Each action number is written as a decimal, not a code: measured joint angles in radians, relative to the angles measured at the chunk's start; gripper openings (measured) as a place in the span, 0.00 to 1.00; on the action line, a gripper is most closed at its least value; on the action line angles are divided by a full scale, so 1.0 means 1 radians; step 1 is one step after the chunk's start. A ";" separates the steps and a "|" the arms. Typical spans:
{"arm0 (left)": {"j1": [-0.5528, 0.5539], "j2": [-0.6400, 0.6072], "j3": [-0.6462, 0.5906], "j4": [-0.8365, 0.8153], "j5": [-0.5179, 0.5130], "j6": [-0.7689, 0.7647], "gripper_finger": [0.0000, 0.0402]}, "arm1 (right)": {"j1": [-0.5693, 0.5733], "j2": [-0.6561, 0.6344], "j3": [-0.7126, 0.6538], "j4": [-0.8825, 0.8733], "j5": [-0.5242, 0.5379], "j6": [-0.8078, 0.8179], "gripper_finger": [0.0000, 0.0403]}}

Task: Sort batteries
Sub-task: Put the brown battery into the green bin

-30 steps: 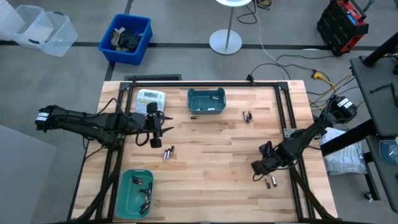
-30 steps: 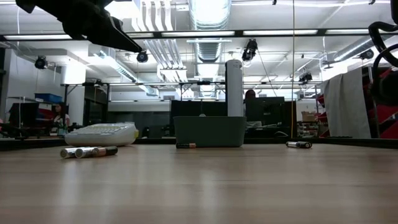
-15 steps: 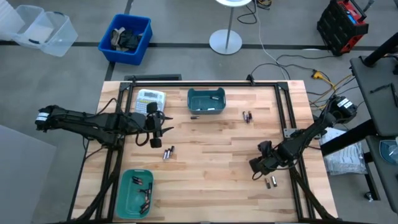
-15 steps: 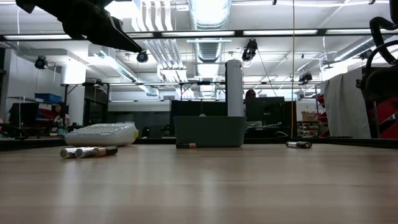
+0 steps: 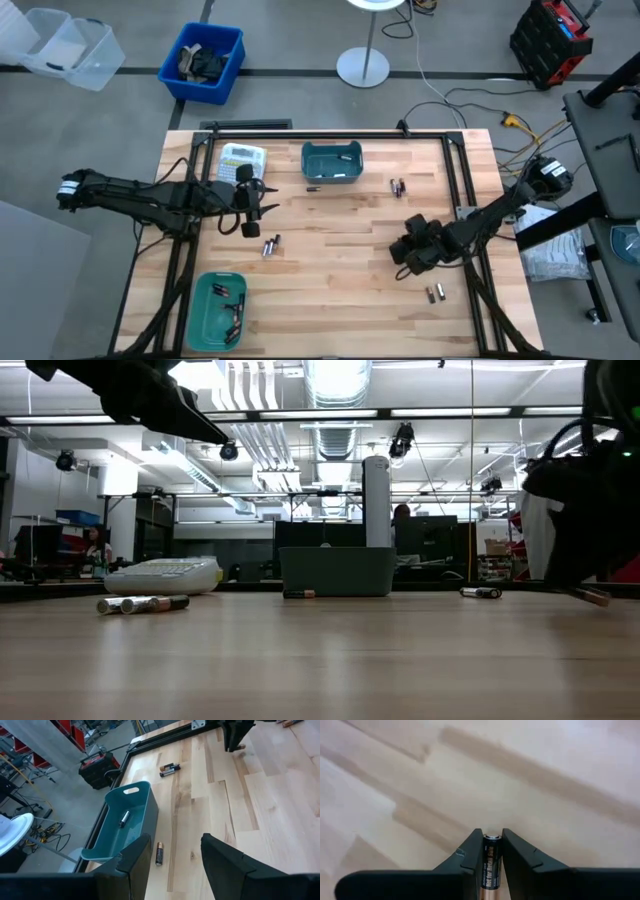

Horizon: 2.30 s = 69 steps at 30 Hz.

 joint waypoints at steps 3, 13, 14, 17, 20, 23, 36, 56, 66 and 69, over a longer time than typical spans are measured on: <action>0.000 0.000 0.000 0.000 0.000 -0.001 0.39 | -0.016 0.000 0.000 0.031 0.001 -0.056 0.13; 0.000 0.000 0.000 0.083 0.026 -0.004 0.39 | -0.091 -0.002 0.002 0.592 0.155 -0.632 0.13; 0.000 0.000 0.000 0.095 0.038 -0.004 0.39 | -0.112 -0.002 0.002 0.663 0.152 -0.710 0.13; 0.000 0.000 0.000 0.117 0.090 -0.006 0.39 | -0.173 -0.003 0.002 0.868 0.102 -0.945 0.13; 0.000 0.000 0.000 0.136 0.139 -0.033 0.39 | -0.238 -0.002 0.002 1.042 -0.003 -1.143 0.13; 0.000 0.007 0.000 0.150 0.231 -0.075 0.39 | -0.291 -0.002 0.002 1.188 -0.086 -1.299 0.13; 0.001 0.301 -0.036 0.765 0.440 -0.247 0.39 | -0.407 0.077 0.109 1.609 -0.458 -1.636 0.13; -0.017 0.418 0.022 0.923 0.417 -0.262 0.39 | -0.408 0.305 0.356 1.621 -0.590 -1.684 0.13; -0.040 0.426 0.021 0.933 0.424 -0.254 0.38 | -0.409 0.372 0.410 1.616 -0.590 -1.674 0.13; -0.047 0.426 0.021 0.930 0.424 -0.255 0.38 | -0.409 0.371 0.411 1.616 -0.590 -1.674 0.13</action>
